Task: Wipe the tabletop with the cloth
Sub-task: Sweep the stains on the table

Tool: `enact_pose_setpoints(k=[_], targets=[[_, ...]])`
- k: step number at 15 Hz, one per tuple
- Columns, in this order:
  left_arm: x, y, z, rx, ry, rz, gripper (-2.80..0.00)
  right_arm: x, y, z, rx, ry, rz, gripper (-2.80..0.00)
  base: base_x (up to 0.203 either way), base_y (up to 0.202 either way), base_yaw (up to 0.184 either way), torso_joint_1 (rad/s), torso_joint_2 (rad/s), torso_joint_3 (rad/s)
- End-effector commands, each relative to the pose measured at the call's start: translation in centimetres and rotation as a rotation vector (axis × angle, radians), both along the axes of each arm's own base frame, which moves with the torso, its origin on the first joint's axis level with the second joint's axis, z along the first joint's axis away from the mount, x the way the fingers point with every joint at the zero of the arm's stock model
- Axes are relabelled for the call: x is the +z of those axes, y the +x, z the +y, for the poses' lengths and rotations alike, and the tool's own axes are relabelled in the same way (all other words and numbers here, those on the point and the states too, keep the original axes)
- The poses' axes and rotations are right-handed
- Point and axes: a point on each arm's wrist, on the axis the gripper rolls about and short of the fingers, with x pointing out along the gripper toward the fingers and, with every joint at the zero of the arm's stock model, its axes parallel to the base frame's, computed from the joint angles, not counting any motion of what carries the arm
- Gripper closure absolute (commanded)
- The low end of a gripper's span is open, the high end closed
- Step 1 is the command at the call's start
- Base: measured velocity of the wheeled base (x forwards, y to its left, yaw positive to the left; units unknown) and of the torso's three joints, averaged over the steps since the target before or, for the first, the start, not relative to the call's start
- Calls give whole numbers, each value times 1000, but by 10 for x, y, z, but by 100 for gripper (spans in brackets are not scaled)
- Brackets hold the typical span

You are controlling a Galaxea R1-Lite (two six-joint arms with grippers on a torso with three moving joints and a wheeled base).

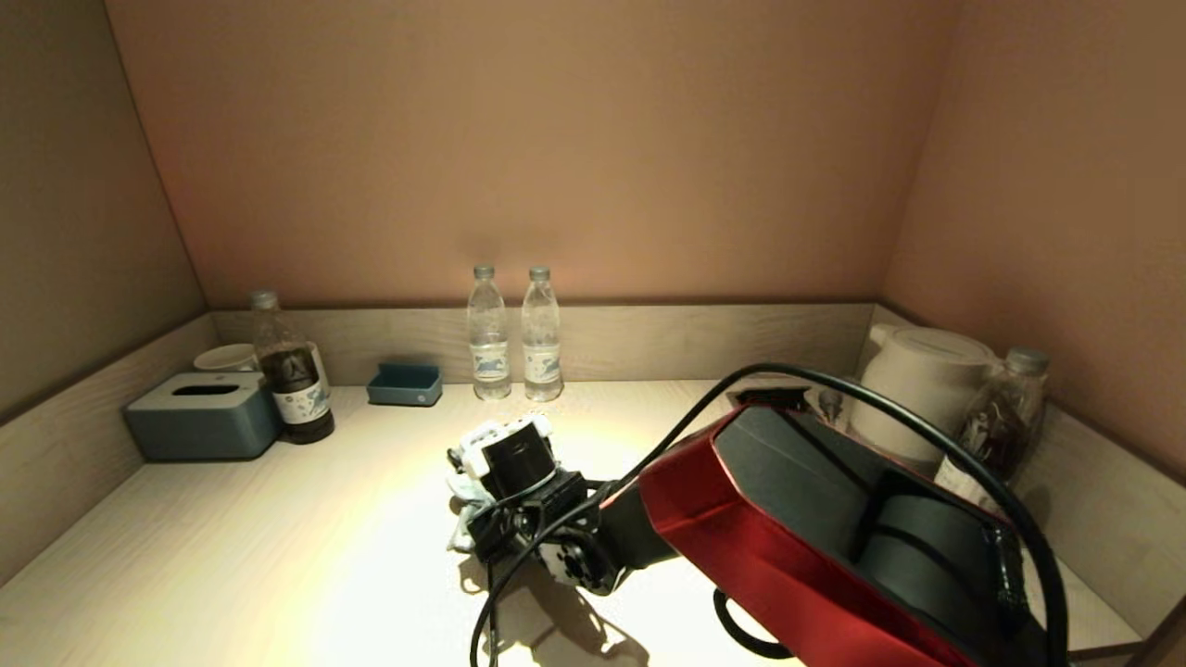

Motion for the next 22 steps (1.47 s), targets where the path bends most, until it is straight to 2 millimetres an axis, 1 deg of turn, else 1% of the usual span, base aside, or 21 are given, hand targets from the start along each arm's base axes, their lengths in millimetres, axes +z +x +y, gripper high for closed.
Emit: enact_pose_setpoints(k=[1,2,3,5,7,8,9,10,11,13,15,16,18,19,20,21,22], targets=[[0,0,0,1,0,-1,0,7,-16,12,41,33,-35,0,0,0,0,0,0,0],[0,0,0,1,0,-1,0,5,-27,19,66,30,-32,0,0,0,0,0,0,0],[0,0,0,1,0,-1,0,7,-35,24,87,37,-39,0,0,0,0,0,0,0],[0,0,0,1,0,-1,0,14,-43,28,108,54,-57,0,0,0,0,0,0,0],[0,0,0,1,0,-1,0,15,-42,31,114,55,-69,0,0,0,0,0,0,0],[0,0,0,1,0,-1,0,13,-37,33,111,57,-76,0,0,0,0,0,0,0],[0,0,0,1,0,-1,0,9,-27,36,100,62,-85,0,0,0,0,0,0,0],[0,0,0,1,0,-1,0,5,-16,33,80,62,-89,0,0,0,0,0,0,0],[0,0,0,0,0,-1,0,2,-10,31,69,60,-89,0,0,0,0,0,0,0],[0,0,0,0,0,-1,0,-12,18,29,25,54,-94,0,0,0,0,0,0,0],[0,0,0,0,0,-1,0,-20,38,21,-11,32,-83,0,0,0,0,0,0,0],[0,0,0,1,0,-1,0,-23,42,19,-21,23,-76,0,0,0,0,0,0,0],[0,0,0,1,0,-1,0,-17,63,13,-57,36,-92,0,0,0,0,0,0,0],[0,0,0,1,0,-1,0,-20,67,10,-67,26,-84,0,0,0,0,0,0,0],[0,0,0,1,0,-1,0,-19,72,4,-76,21,-88,0,0,0,0,0,0,0],[0,0,0,0,0,-1,0,-19,87,-13,-111,14,-94,0,0,0,0,0,0,0],[0,0,0,1,-1,-1,0,-17,97,-25,-136,11,-101,0,0,0,0,0,0,0]])
